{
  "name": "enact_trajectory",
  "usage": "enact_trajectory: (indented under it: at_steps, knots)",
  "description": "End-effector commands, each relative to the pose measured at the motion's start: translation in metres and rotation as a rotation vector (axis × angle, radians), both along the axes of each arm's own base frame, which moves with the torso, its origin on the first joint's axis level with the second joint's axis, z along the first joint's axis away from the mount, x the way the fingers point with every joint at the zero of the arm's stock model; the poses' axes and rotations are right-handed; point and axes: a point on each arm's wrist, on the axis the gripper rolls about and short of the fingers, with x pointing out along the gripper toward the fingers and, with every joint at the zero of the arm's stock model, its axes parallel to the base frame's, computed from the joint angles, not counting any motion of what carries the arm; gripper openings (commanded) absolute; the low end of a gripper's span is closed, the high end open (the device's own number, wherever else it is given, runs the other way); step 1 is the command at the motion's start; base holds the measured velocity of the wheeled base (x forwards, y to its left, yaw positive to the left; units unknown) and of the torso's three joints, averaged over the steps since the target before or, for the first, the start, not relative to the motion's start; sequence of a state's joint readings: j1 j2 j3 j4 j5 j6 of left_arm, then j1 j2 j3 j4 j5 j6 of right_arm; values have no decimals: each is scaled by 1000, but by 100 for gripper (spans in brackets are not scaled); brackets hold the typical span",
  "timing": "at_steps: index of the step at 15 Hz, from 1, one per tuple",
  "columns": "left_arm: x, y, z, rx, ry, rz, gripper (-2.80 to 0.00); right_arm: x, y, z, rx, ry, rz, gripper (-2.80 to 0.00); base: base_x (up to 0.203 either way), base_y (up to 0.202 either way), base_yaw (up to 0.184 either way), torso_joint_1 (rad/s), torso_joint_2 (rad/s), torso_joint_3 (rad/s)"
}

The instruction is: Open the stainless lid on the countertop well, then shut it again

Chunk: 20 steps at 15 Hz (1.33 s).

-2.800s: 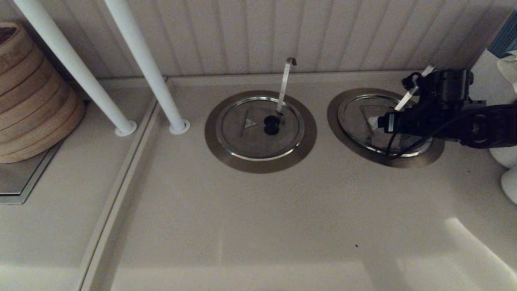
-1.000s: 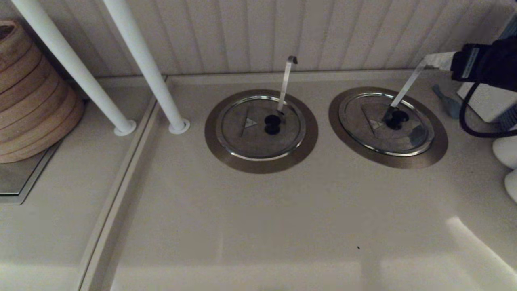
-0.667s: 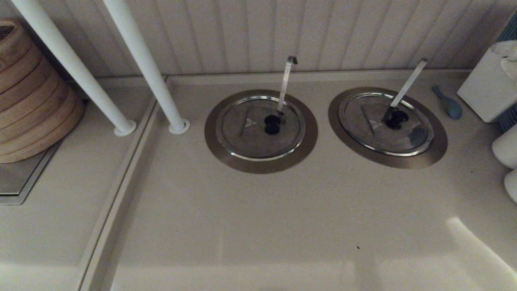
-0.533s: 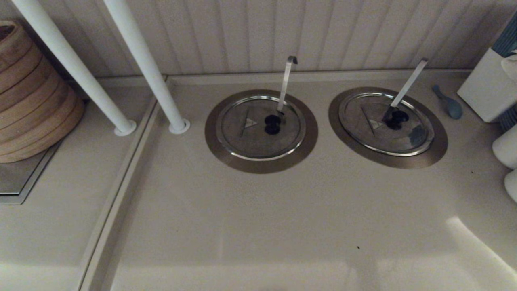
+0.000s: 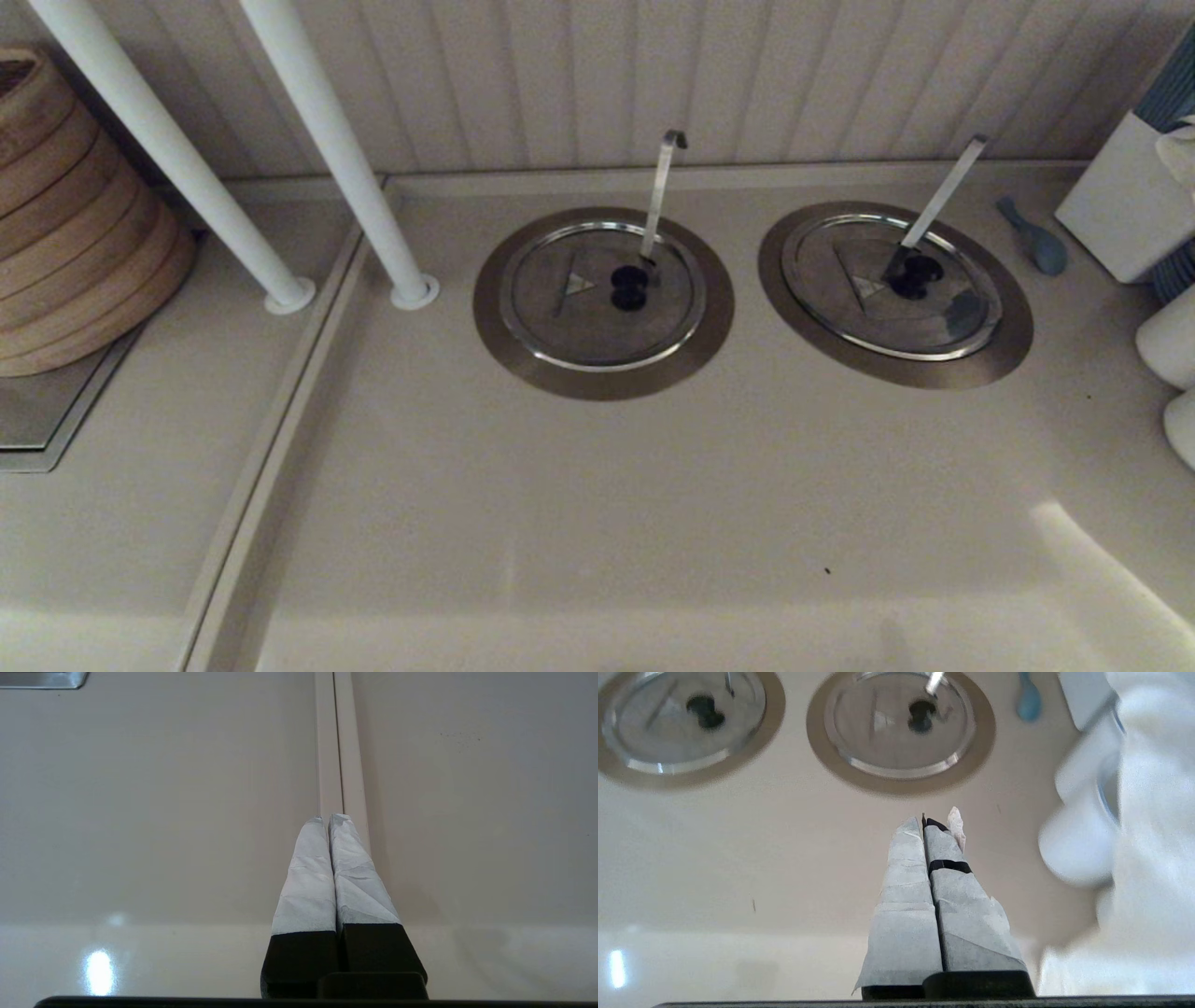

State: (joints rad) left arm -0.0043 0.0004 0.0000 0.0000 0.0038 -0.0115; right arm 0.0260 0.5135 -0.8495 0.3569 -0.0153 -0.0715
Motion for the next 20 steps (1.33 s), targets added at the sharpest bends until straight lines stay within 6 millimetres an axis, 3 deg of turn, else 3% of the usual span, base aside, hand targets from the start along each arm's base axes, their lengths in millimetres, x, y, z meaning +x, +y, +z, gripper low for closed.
enact_trajectory:
  at_steps: [1, 3, 5, 8, 11, 12, 14, 20]
  knots:
    - [0, 0, 0, -1, 1, -1, -280, -47, -1, -30, -9, -92, -12, -280, 0, 0, 0, 0, 0, 0]
    - [0, 0, 0, -1, 1, -1, -280, -67, 0, -63, -33, -112, -20, -280, 0, 0, 0, 0, 0, 0]
    - [0, 0, 0, -1, 1, -1, -280, -73, 1, -101, -62, -118, -1, -280, 0, 0, 0, 0, 0, 0]
    - [0, 0, 0, -1, 1, 0, -280, -39, 2, -152, -43, 44, 36, -280, 0, 0, 0, 0, 0, 0]
    - [0, 0, 0, -1, 1, -1, -280, -8, 2, -202, -73, 80, 51, -280, 0, 0, 0, 0, 0, 0]
    - [0, 0, 0, -1, 1, -1, -280, -4, 2, -209, -71, 75, 51, -280, 0, 0, 0, 0, 0, 0]
    - [0, 0, 0, -1, 1, -1, -280, -4, 2, -199, -23, -16, 34, -280, 0, 0, 0, 0, 0, 0]
    - [0, 0, 0, -1, 1, 1, -280, -4, 1, -198, 26, -19, 11, -280, 0, 0, 0, 0, 0, 0]
